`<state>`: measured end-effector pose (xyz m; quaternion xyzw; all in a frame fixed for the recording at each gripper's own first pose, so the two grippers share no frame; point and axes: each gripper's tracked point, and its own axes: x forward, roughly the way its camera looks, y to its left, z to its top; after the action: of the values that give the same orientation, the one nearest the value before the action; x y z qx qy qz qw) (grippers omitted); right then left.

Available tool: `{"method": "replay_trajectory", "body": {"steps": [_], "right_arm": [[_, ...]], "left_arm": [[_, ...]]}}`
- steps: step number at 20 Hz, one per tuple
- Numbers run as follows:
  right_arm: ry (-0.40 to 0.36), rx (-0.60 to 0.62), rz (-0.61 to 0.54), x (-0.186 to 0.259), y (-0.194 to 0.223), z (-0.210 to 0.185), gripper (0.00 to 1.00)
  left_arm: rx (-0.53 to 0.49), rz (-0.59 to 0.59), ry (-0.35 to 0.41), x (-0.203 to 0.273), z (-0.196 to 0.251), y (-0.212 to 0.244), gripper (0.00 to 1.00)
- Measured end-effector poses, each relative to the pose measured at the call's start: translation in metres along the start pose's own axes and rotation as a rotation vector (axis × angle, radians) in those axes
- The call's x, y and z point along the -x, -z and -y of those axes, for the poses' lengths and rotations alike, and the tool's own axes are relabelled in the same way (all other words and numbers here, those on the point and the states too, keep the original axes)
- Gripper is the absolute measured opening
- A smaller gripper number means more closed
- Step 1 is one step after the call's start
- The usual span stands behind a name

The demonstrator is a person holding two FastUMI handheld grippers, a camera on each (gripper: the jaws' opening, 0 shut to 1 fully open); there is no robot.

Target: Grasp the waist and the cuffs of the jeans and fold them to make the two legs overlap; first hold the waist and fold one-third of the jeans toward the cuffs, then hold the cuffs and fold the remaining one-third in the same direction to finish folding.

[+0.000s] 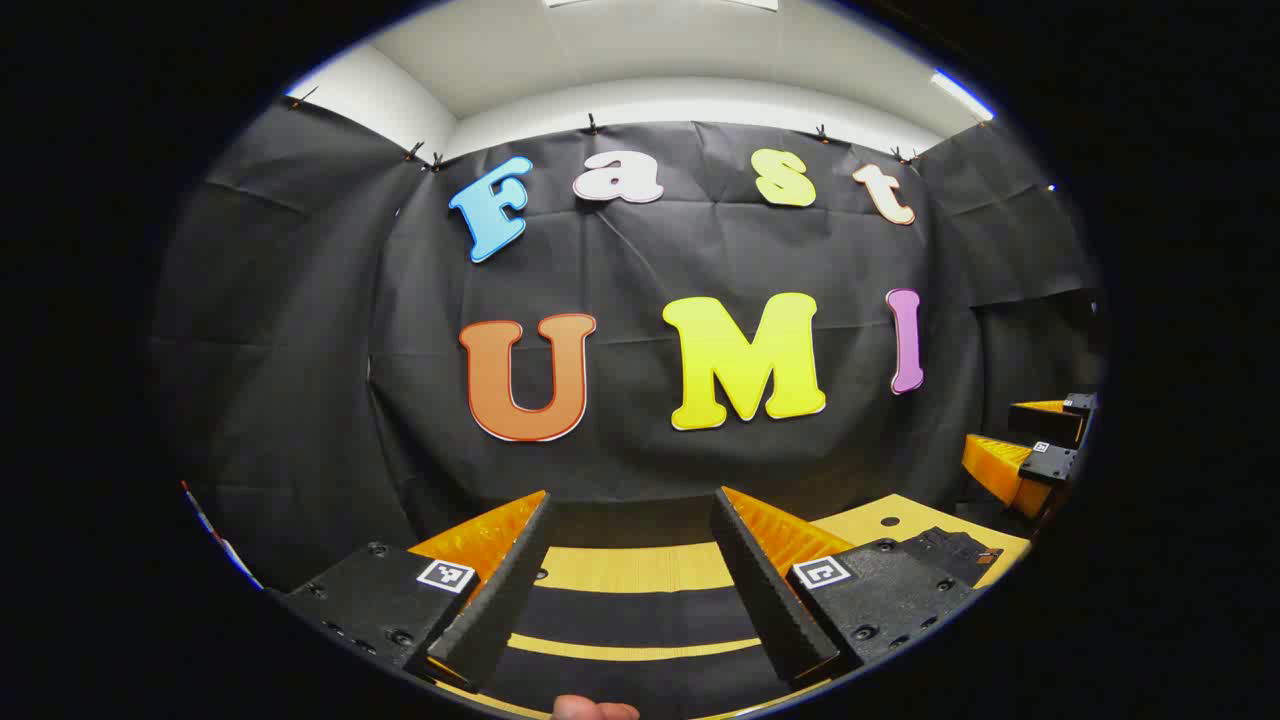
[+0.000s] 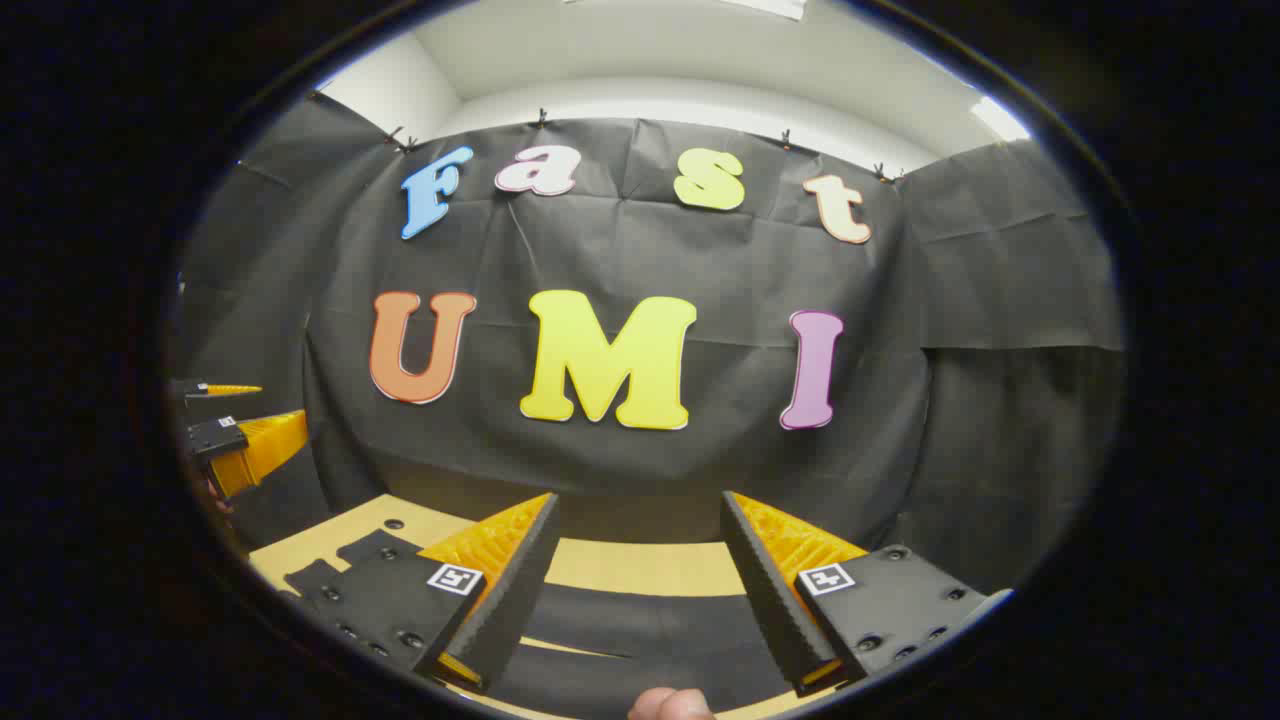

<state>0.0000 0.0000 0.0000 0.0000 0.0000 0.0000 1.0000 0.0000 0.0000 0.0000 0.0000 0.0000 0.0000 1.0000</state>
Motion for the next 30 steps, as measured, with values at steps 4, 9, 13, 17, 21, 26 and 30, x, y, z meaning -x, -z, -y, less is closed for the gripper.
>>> {"method": "replay_trajectory", "body": {"steps": [4,9,13,17,21,26,30], "right_arm": [[0.019,0.016,-0.007,-0.001,0.007,0.005,0.98],[0.038,0.024,-0.005,0.001,0.006,0.015,0.99],[0.056,0.018,-0.005,0.003,0.005,0.026,0.98],[0.069,0.018,-0.013,0.000,0.007,0.038,0.98],[0.091,0.014,-0.023,-0.006,0.008,0.059,0.98],[0.132,-0.025,-0.098,-0.016,0.029,0.110,0.98],[0.175,-0.128,-0.272,-0.017,0.086,0.169,0.98]], "left_arm": [[0.012,-0.006,0.018,0.001,0.006,0.007,0.99],[0.010,-0.015,0.036,0.000,0.013,0.009,0.99],[0.010,-0.021,0.039,0.001,0.017,0.009,0.99],[0.015,-0.033,0.033,0.001,0.015,0.013,0.99],[0.020,-0.053,0.016,-0.004,0.006,0.019,0.99],[0.074,-0.141,-0.068,-0.013,-0.036,0.050,0.99],[0.077,-0.312,-0.206,0.000,-0.097,0.123,0.99]]}}
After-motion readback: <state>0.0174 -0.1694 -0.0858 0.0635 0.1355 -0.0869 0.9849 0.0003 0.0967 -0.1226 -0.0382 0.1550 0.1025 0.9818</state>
